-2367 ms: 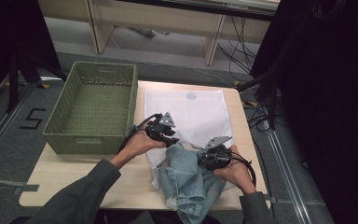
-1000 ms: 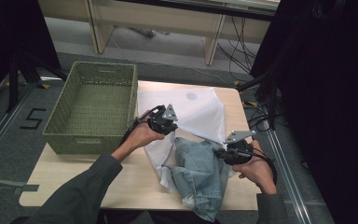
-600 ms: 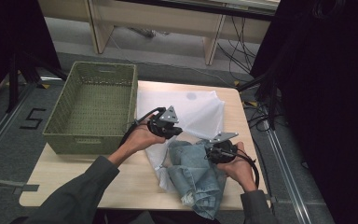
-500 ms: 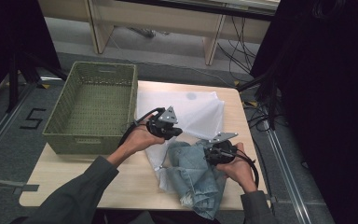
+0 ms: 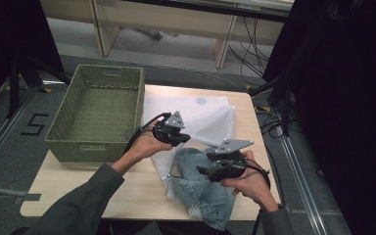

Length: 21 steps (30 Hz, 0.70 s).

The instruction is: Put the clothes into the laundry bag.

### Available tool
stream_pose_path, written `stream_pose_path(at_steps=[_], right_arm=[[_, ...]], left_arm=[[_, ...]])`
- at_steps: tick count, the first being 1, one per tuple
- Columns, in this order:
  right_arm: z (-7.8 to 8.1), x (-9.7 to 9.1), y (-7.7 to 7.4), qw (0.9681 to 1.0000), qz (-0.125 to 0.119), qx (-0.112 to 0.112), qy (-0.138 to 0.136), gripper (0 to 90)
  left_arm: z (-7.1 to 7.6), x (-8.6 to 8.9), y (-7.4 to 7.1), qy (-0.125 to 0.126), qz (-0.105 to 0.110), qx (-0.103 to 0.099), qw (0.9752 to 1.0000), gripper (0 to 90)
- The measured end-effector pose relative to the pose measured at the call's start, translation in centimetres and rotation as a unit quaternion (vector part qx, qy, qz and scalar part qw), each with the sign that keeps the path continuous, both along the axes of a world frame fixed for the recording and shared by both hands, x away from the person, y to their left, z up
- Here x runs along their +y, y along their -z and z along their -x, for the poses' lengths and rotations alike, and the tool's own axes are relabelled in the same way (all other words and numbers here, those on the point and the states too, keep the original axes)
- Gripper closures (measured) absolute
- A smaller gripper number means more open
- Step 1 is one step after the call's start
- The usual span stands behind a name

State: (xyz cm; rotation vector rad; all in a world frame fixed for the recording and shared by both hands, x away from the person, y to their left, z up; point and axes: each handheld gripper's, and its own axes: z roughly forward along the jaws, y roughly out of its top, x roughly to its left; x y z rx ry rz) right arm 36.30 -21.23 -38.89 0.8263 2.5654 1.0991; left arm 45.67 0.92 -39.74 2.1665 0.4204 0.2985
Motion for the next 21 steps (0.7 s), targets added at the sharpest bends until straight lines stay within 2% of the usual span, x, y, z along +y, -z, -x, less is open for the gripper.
stream_pose_path(at_steps=[1, 2, 4, 6, 7, 8, 9, 10, 11, 12, 13, 15, 16, 17, 20, 21], right_arm=[[0.2, 0.5, 0.5, 0.9999, 0.007, 0.012, -0.008, 40.5], [0.2, 1.1, 1.2, 0.9999, 0.002, 0.012, -0.01, 39.7], [0.3, 2.0, 2.3, 0.999, 0.022, 0.036, -0.017, 38.8], [0.1, 2.8, 3.9, 0.9981, 0.054, 0.028, -0.007, 39.3], [0.2, 3.2, 4.6, 0.9964, 0.07, 0.044, 0.017, 41.8], [0.0, 3.5, 5.5, 0.9954, 0.081, 0.046, 0.026, 46.6], [-0.2, 3.7, 6.3, 0.9943, 0.094, 0.043, 0.03, 54.3], [-0.6, 3.7, 7.2, 0.9938, 0.11, 0.017, 0.01, 64.5], [-0.7, 3.9, 7.3, 0.9925, 0.117, 0.03, 0.013, 72.3], [-0.8, 4.1, 7.2, 0.9918, 0.12, 0.039, 0.019, 76.3], [-1.2, 4.0, 7.3, 0.993, 0.118, 0.006, 0.002, 79.3], [-1.0, 4.3, 6.3, 0.994, 0.108, 0.006, 0.012, 81.1], [-1.0, 4.3, 5.9, 0.9949, 0.098, 0.006, 0.024, 81.6], [-1.1, 4.1, 5.4, 0.9954, 0.091, 0.001, 0.028, 81.8], [-1.9, 3.3, 3.8, 0.9963, 0.07, -0.029, 0.04, 82.1], [-2.2, 3.1, 3.3, 0.996, 0.064, -0.04, 0.047, 82.1]], left_arm=[[0.0, 0.0, 0.0, 0.001, 0.0, 0.0, 1.0, 89.0], [0.1, 0.0, 0.0, -0.002, 0.005, 0.001, 1.0, 88.9], [0.1, 0.0, 0.0, -0.001, 0.005, 0.002, 1.0, 89.0], [0.1, -0.1, 0.0, -0.001, 0.005, 0.001, 1.0, 88.9], [0.1, -0.1, 0.0, 0.001, 0.001, 0.0, 1.0, 89.0], [0.1, -0.1, 0.1, -0.001, 0.002, 0.004, 1.0, 88.9], [0.2, -0.2, 0.1, -0.002, 0.001, 0.002, 1.0, 89.0], [0.2, -0.2, 0.2, 0.001, 0.001, 0.003, 1.0, 89.0], [0.3, -0.2, 0.1, 0.004, -0.002, 0.003, 1.0, 89.0], [0.4, -0.2, 0.1, 0.001, 0.003, 0.007, 1.0, 89.0], [0.4, -0.2, 0.1, 0.004, 0.001, 0.005, 1.0, 89.0], [0.5, -0.1, -0.1, 0.008, -0.001, 0.006, 0.9999, 89.0], [0.7, -0.1, -0.2, 0.005, 0.006, 0.01, 0.9999, 89.0], [0.7, -0.1, -0.4, 0.01, 0.006, 0.006, 0.9999, 89.0], [0.9, -0.1, -0.7, 0.006, 0.023, 0.014, 0.9996, 89.1], [0.8, 0.1, -0.9, 0.011, 0.023, 0.01, 0.9996, 89.1]])
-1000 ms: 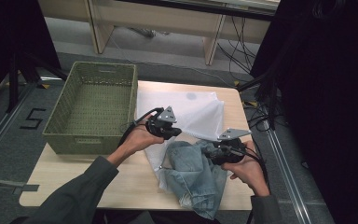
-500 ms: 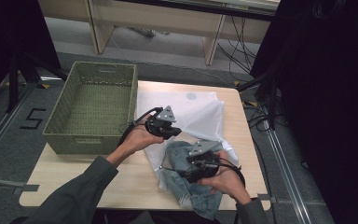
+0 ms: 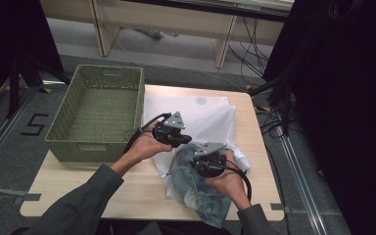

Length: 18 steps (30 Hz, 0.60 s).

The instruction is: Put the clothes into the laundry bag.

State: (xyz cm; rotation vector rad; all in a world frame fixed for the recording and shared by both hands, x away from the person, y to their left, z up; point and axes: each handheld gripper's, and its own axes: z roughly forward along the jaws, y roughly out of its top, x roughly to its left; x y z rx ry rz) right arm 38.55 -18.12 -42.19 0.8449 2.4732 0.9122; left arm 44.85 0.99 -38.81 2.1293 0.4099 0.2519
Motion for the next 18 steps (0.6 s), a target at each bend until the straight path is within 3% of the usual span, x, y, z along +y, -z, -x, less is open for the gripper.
stream_pose_path(at_steps=[3, 4, 6, 7, 10, 12, 13, 14, 15, 17, 18], right_arm=[[-1.3, -0.4, -0.8, 0.9996, -0.017, -0.008, 0.02, 82.1], [-1.8, -0.5, -0.7, 0.9995, -0.023, 0.002, 0.023, 82.0], [-2.7, -0.2, 0.8, 0.9991, -0.029, 0.011, 0.029, 82.0], [-2.8, -0.1, 1.5, 0.9991, -0.017, 0.031, 0.024, 82.0], [-2.9, 0.1, 3.4, 0.9982, -0.012, 0.05, 0.032, 81.9], [-2.9, -0.1, 3.3, 0.9979, -0.021, 0.05, 0.035, 81.7], [-2.9, -0.3, 3.0, 0.9975, -0.016, 0.061, 0.031, 81.6], [-2.9, -0.3, 3.2, 0.998, -0.025, 0.048, 0.033, 81.6], [-2.9, -0.5, 3.0, 0.9977, -0.017, 0.059, 0.03, 81.6], [-3.0, -0.3, 3.4, 0.9985, -0.025, 0.039, 0.03, 81.4], [-2.8, -0.3, 3.3, 0.9979, -0.023, 0.049, 0.034, 81.4]], left_arm=[[0.0, 0.1, -0.2, -0.004, 0.002, -0.002, 1.0, 89.1], [0.0, 0.2, -0.1, -0.006, -0.001, -0.001, 1.0, 89.1], [-0.2, 0.3, 0.3, -0.01, -0.004, 0.001, 0.9999, 89.0], [-0.2, 0.4, 0.5, -0.014, -0.009, 0.003, 0.9999, 89.0], [-0.2, 0.8, 0.9, -0.024, -0.037, -0.009, 0.999, 87.7], [-0.1, 1.3, 1.2, -0.032, -0.046, -0.009, 0.9984, 80.6], [0.1, 1.5, 1.6, -0.051, -0.047, -0.01, 0.9975, 76.2], [0.0, 1.7, 1.8, -0.067, -0.06, -0.017, 0.9958, 69.6], [-0.3, 1.8, 2.2, -0.078, -0.063, -0.014, 0.9949, 65.0], [-0.7, 1.7, 3.1, -0.1, -0.063, 0.006, 0.993, 61.3], [-1.0, 1.6, 3.6, -0.106, -0.069, 0.004, 0.992, 58.3]])
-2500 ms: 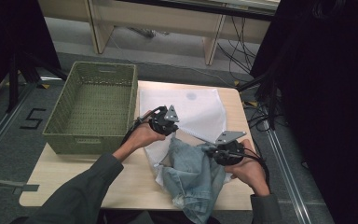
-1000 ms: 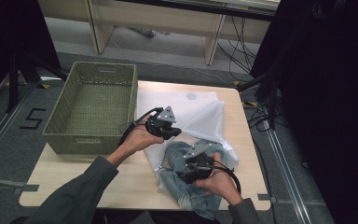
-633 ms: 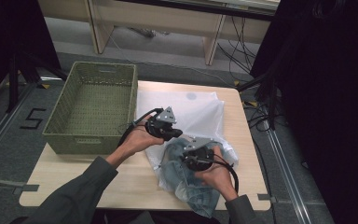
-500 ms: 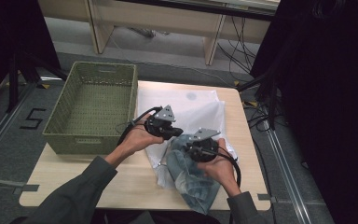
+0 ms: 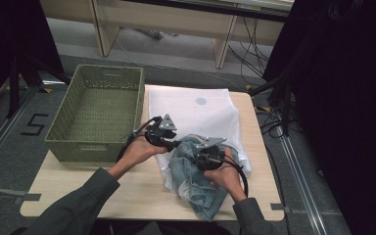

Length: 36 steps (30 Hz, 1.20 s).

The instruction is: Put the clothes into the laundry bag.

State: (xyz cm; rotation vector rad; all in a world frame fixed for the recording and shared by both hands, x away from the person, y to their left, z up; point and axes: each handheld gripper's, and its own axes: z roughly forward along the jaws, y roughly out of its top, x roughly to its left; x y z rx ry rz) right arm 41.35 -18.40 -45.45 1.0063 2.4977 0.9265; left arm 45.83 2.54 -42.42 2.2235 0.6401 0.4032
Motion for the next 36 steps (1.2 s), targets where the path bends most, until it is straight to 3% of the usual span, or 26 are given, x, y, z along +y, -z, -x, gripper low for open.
stream_pose_path(at_steps=[1, 4, 5, 6, 7, 9, 10, 12, 14, 15, 16, 17, 18, 20, 21, 23, 24, 27, 29, 31, 33, 35, 36], right_arm=[[0.1, 0.0, 0.0, 1.0, -0.001, 0.0, -0.001, 81.3], [0.1, 0.0, -0.3, 0.9999, 0.003, 0.009, -0.005, 81.2], [0.1, 0.1, 0.0, 1.0, -0.007, -0.007, 0.0, 81.1], [0.0, 0.0, -0.1, 0.9999, 0.0, -0.013, -0.009, 81.1], [0.2, 0.1, -0.1, 1.0, -0.003, -0.003, -0.004, 81.1], [0.3, 0.2, -0.2, 1.0, -0.002, -0.003, -0.002, 81.2], [0.1, 0.1, -0.2, 0.9998, 0.001, -0.016, -0.008, 81.4], [0.4, 0.3, -0.3, 1.0, 0.001, -0.009, -0.002, 81.7], [0.2, 0.2, -0.7, 0.9997, 0.013, -0.019, -0.011, 81.9], [0.3, 0.4, -0.5, 0.9997, 0.001, -0.023, 0.004, 82.0], [0.1, 0.4, -0.7, 0.9993, 0.007, -0.036, 0.006, 82.1], [0.0, 0.4, -1.1, 0.9994, 0.011, -0.032, 0.009, 82.2], [-0.3, 0.3, -1.3, 0.9987, 0.01, -0.048, 0.015, 82.2], [-1.0, 0.1, -2.1, 0.9983, 0.0, -0.049, 0.032, 82.2], [-1.4, 0.1, -2.4, 0.9974, -0.007, -0.061, 0.036, 82.2], [-1.9, 0.5, -2.5, 0.9972, -0.01, -0.062, 0.041, 82.2], [-2.1, 0.8, -2.0, 0.9978, 0.003, -0.056, 0.035, 82.2], [-2.3, 1.3, 0.5, 0.9981, 0.036, -0.04, 0.028, 82.1], [-2.4, 1.1, 1.3, 0.9984, 0.029, -0.035, 0.034, 82.0], [-2.3, 0.7, 0.8, 0.9988, 0.022, -0.028, 0.032, 81.8], [-2.2, 0.5, 0.5, 0.9989, 0.019, -0.025, 0.033, 81.5], [-2.1, 0.3, 0.7, 0.9989, 0.016, -0.032, 0.03, 81.4], [-2.0, 0.3, 0.5, 0.9991, 0.015, -0.018, 0.034, 81.3]], left_arm=[[0.0, -0.2, 0.5, -0.014, -0.001, 0.013, 0.9998, 56.5], [-1.2, -0.9, 1.8, -0.022, -0.008, 0.005, 0.9997, 53.9], [-1.5, -1.1, 2.2, -0.029, -0.002, 0.006, 0.9995, 54.2], [-1.8, -1.3, 2.5, -0.027, 0.002, 0.007, 0.9996, 57.1], [-2.0, -1.4, 2.8, -0.023, 0.002, 0.008, 0.9997, 62.3], [-2.1, -1.5, 3.2, -0.018, 0.002, 0.007, 0.9998, 78.9], [-2.0, -1.5, 3.1, -0.015, 0.005, 0.003, 0.9999, 85.6], [-1.7, -1.2, 2.6, -0.006, 0.008, 0.001, 0.9999, 88.0], [-1.0, -0.9, 1.6, 0.005, 0.028, 0.002, 0.9996, 88.2], [-0.6, -0.8, 1.0, 0.012, 0.034, 0.001, 0.9994, 88.2], [-0.1, -0.8, 0.4, 0.011, 0.037, 0.007, 0.9992, 88.3], [0.2, -0.8, -0.1, 0.025, 0.036, 0.0, 0.9991, 88.3], [0.4, -0.7, -0.6, 0.033, 0.038, -0.005, 0.9987, 88.3], [0.8, -0.7, -1.0, 0.043, 0.042, -0.005, 0.9982, 88.3], [0.9, -0.8, -1.0, 0.044, 0.044, -0.002, 0.9981, 88.3], [0.8, -0.9, -0.7, 0.046, 0.035, 0.0, 0.9983, 88.3], [0.7, -0.9, -0.4, 0.04, 0.038, 0.009, 0.9984, 88.2], [0.3, -0.6, 0.2, 0.04, 0.031, 0.012, 0.9987, 88.0], [0.1, -0.2, 0.6, 0.037, 0.032, 0.012, 0.9987, 86.4], [0.2, 0.1, 0.9, 0.026, 0.031, 0.014, 0.9991, 80.9], [0.6, 0.3, 1.0, 0.023, 0.022, 0.011, 0.9994, 76.6], [1.3, 0.5, 1.1, 0.013, 0.018, 0.009, 0.9997, 66.7], [1.7, 0.7, 1.1, 0.013, 0.014, 0.009, 0.9998, 64.6]])
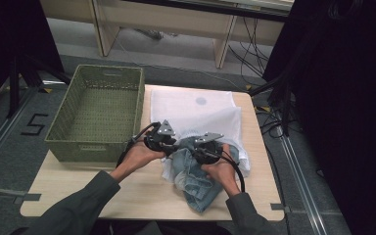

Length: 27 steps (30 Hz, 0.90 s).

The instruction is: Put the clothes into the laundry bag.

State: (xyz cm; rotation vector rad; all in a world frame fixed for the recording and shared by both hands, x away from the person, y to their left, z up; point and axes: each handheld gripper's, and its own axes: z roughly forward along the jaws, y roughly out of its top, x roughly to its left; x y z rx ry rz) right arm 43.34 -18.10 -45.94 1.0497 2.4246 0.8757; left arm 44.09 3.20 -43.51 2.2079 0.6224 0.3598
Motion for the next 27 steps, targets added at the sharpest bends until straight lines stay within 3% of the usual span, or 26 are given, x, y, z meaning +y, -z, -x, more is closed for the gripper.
stream_pose_path(at_steps=[2, 7, 11, 13, 17, 19, 20, 21, 24, 25, 27], right_arm=[[0.0, 0.0, 0.0, 1.0, -0.001, 0.001, -0.001, 81.1], [0.0, 0.0, 0.2, 0.9999, -0.003, -0.013, -0.003, 80.4], [0.0, 0.0, 0.1, 0.9999, -0.004, -0.015, -0.005, 79.9], [0.1, 0.0, 0.1, 0.9999, -0.007, -0.008, -0.003, 79.7], [0.1, -0.1, 0.1, 0.9999, -0.007, -0.012, -0.007, 79.3], [0.1, -0.1, 0.1, 0.9999, -0.01, -0.01, -0.007, 79.1], [0.1, -0.1, 0.1, 0.9998, -0.009, -0.012, -0.009, 79.0], [0.2, -0.1, 0.0, 0.9999, -0.01, -0.008, -0.003, 78.7], [0.4, -0.1, -0.1, 1.0, -0.005, 0.004, -0.004, 78.1], [0.5, 0.0, -0.2, 1.0, 0.0, 0.003, -0.007, 78.0], [0.6, 0.0, -0.1, 0.9999, 0.005, -0.007, -0.011, 78.1]], left_arm=[[0.9, 0.3, 0.2, -0.006, 0.008, 0.016, 0.9998, 60.1], [2.6, 1.1, 1.8, -0.02, -0.013, 0.044, 0.9988, 53.9], [2.7, 1.5, 3.5, -0.042, -0.023, 0.068, 0.9965, 48.5], [2.6, 1.5, 4.2, -0.034, -0.035, 0.069, 0.9964, 46.3], [2.7, 0.9, 5.3, -0.035, -0.037, 0.089, 0.9948, 43.2], [2.8, 0.5, 5.9, -0.029, -0.051, 0.094, 0.9939, 44.2], [2.8, 0.2, 6.2, -0.024, -0.052, 0.091, 0.9942, 45.7], [2.7, 0.2, 6.3, -0.01, -0.071, 0.095, 0.9929, 49.4], [2.7, -0.1, 6.6, -0.006, -0.061, 0.082, 0.9947, 64.8], [2.7, 0.0, 6.4, 0.007, -0.077, 0.085, 0.9934, 71.2], [3.2, -0.3, 6.7, 0.002, -0.052, 0.086, 0.9949, 82.1]])
